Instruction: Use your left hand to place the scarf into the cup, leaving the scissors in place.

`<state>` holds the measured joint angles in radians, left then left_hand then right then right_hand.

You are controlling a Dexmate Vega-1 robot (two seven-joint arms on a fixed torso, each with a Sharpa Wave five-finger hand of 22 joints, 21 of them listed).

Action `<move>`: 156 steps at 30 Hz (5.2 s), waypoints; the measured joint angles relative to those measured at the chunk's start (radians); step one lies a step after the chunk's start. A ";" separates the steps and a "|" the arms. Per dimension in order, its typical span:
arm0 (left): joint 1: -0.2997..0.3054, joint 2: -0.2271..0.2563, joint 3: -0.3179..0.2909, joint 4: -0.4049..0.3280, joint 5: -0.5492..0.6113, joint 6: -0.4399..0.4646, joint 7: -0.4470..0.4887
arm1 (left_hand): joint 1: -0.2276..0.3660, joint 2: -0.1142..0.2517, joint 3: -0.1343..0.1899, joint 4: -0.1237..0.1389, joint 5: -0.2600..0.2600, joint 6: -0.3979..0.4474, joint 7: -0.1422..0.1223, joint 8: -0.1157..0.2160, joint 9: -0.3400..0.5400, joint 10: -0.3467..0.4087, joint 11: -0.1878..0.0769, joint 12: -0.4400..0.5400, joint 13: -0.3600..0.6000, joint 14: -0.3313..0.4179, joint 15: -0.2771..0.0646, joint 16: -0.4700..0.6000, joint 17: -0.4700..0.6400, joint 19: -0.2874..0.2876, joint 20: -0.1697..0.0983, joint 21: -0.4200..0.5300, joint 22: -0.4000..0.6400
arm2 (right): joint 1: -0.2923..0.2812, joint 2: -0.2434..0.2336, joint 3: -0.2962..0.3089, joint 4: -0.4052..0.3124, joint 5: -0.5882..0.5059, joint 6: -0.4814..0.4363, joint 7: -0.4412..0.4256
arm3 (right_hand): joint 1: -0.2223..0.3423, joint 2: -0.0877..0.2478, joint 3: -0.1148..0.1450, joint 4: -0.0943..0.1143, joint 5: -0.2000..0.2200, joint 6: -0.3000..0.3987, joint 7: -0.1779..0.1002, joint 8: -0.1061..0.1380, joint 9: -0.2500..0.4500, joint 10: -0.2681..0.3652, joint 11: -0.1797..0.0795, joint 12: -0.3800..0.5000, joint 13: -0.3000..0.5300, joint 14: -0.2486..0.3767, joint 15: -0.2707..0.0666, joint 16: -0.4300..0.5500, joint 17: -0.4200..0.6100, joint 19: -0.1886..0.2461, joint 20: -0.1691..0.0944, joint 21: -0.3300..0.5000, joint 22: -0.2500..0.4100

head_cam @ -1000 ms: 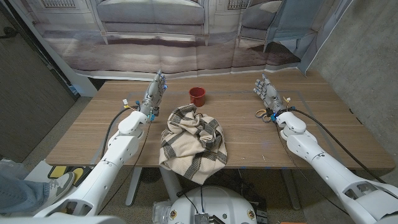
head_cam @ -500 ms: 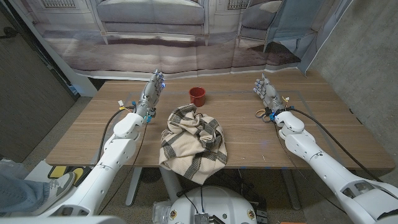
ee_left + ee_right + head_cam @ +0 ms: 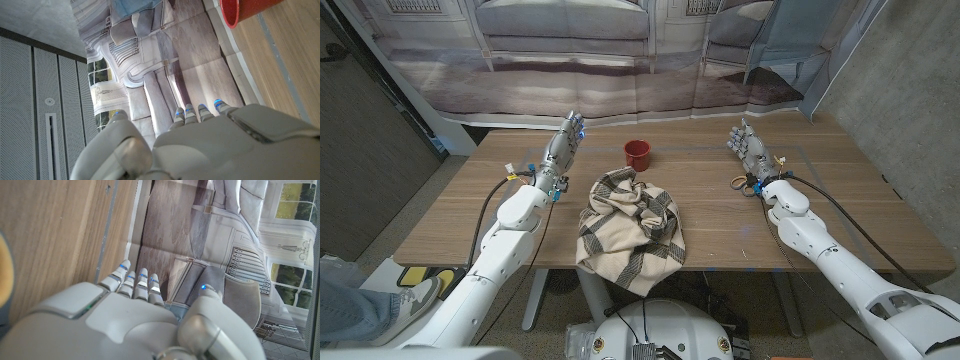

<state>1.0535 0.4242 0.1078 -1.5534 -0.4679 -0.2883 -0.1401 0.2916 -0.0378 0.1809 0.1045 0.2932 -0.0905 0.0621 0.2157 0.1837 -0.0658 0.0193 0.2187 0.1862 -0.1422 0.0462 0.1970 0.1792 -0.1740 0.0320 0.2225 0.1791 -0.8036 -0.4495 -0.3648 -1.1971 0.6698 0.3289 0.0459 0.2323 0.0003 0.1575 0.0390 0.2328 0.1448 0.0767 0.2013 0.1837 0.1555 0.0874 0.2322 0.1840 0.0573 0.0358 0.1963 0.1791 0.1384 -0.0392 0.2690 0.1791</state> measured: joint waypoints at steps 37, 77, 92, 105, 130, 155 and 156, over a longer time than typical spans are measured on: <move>0.089 0.056 -0.006 -0.063 -0.006 -0.147 0.028 | 0.022 0.012 0.001 -0.007 0.009 0.028 -0.003 0.000 0.000 0.024 0.004 0.008 0.000 0.027 -0.005 0.000 0.000 0.005 0.005 0.000 0.000 | 0.005 0.011 0.005 0.000 -0.001 0.006 -0.023 | 0.000 0.000 -0.003 -0.003 0.000 0.005 -0.005 0.000 0.000 0.005 -0.005 0.000 0.000 0.005 0.006 0.000 0.000 0.005 0.005 -0.014 0.000; 0.121 0.093 0.020 -0.060 -0.004 -0.280 0.045 | 0.036 0.017 -0.003 -0.011 0.009 0.064 -0.014 0.000 0.000 0.047 -0.009 0.008 0.000 0.052 -0.016 0.000 0.000 0.013 0.013 0.000 0.000 | 0.042 0.033 0.001 0.036 0.001 0.014 -0.005 | 0.000 0.000 -0.006 -0.006 -0.001 0.011 -0.011 0.000 0.000 0.009 -0.002 0.000 0.000 0.005 0.005 -0.002 0.000 0.009 0.002 -0.025 0.000; 0.138 0.120 0.039 -0.068 0.020 -0.330 0.051 | 0.039 0.021 -0.006 -0.014 0.009 0.078 -0.011 0.000 0.000 0.065 -0.012 0.008 0.000 0.061 -0.015 0.000 0.000 0.022 0.022 0.000 0.000 | 0.048 0.045 0.001 0.052 -0.001 0.037 -0.006 | 0.000 0.000 -0.006 -0.006 -0.001 0.014 -0.007 0.000 0.000 0.013 0.002 -0.008 0.000 0.011 0.011 -0.002 0.000 0.009 0.002 -0.025 0.000; 0.164 0.155 0.054 -0.084 0.039 -0.383 0.082 | 0.039 0.021 -0.006 -0.014 0.009 0.091 -0.012 0.000 0.000 0.065 -0.012 0.008 0.000 0.070 -0.016 0.000 0.000 0.023 0.023 0.000 0.000 | 0.050 0.047 0.001 0.052 -0.005 0.042 -0.010 | 0.000 0.000 -0.006 -0.006 -0.001 0.014 -0.007 0.000 0.000 0.012 0.002 -0.008 0.000 0.011 0.011 -0.002 0.000 0.009 0.002 -0.029 0.000; 0.221 0.225 0.082 -0.142 0.098 -0.441 0.180 | 0.049 0.022 -0.009 -0.017 0.009 0.105 -0.019 0.008 0.000 0.078 -0.014 0.008 0.000 0.082 -0.021 0.000 0.000 0.031 0.030 -0.005 0.000 | 0.046 0.040 0.005 0.030 -0.007 0.038 -0.017 | -0.007 0.007 -0.010 -0.010 -0.001 0.014 -0.007 0.000 0.000 0.018 -0.003 -0.008 -0.001 0.016 0.005 -0.002 0.000 0.009 0.002 -0.033 0.000; 0.239 0.324 0.120 -0.200 0.172 -0.440 0.280 | 0.053 0.026 -0.013 -0.021 0.009 0.118 -0.021 0.008 0.000 0.094 -0.019 0.008 0.000 0.093 -0.022 0.000 0.000 0.031 0.030 -0.005 0.000 | 0.052 0.034 0.008 0.027 -0.007 0.036 -0.015 | -0.007 0.007 -0.010 -0.010 -0.001 0.014 -0.007 0.000 0.000 0.018 -0.003 -0.008 -0.001 0.021 0.011 -0.002 0.000 0.009 0.002 -0.041 0.000; 0.239 0.328 0.122 -0.202 0.172 -0.440 0.280 | 0.053 0.026 -0.013 -0.021 0.009 0.118 -0.021 0.008 0.000 0.094 -0.019 0.008 0.000 0.093 -0.022 0.000 0.000 0.031 0.030 -0.005 0.000 | 0.052 0.034 0.008 0.027 -0.007 0.037 -0.016 | -0.007 0.007 -0.010 -0.010 -0.001 0.014 -0.007 0.000 0.000 0.018 -0.003 -0.008 -0.001 0.021 0.011 -0.002 0.000 0.009 0.002 -0.041 0.000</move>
<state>1.2920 0.7525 0.2299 -1.7550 -0.2963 -0.7280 0.1401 0.3442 -0.0115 0.1681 0.0838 0.3019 0.0271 0.0410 0.2234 0.1835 0.0279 -0.0002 0.2266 0.1864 -0.0497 0.0244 0.1969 0.1789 -0.1434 0.0623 0.2175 0.1789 -0.7513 -0.4155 -0.3565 -1.1697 0.6628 0.3656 0.0300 0.2255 0.0069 0.1477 0.0293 0.2320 0.1590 0.0698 0.2013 0.1835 0.1732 0.0840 0.2244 0.1834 0.0788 0.0467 0.1947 0.1789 0.1473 -0.0374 0.2283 0.1789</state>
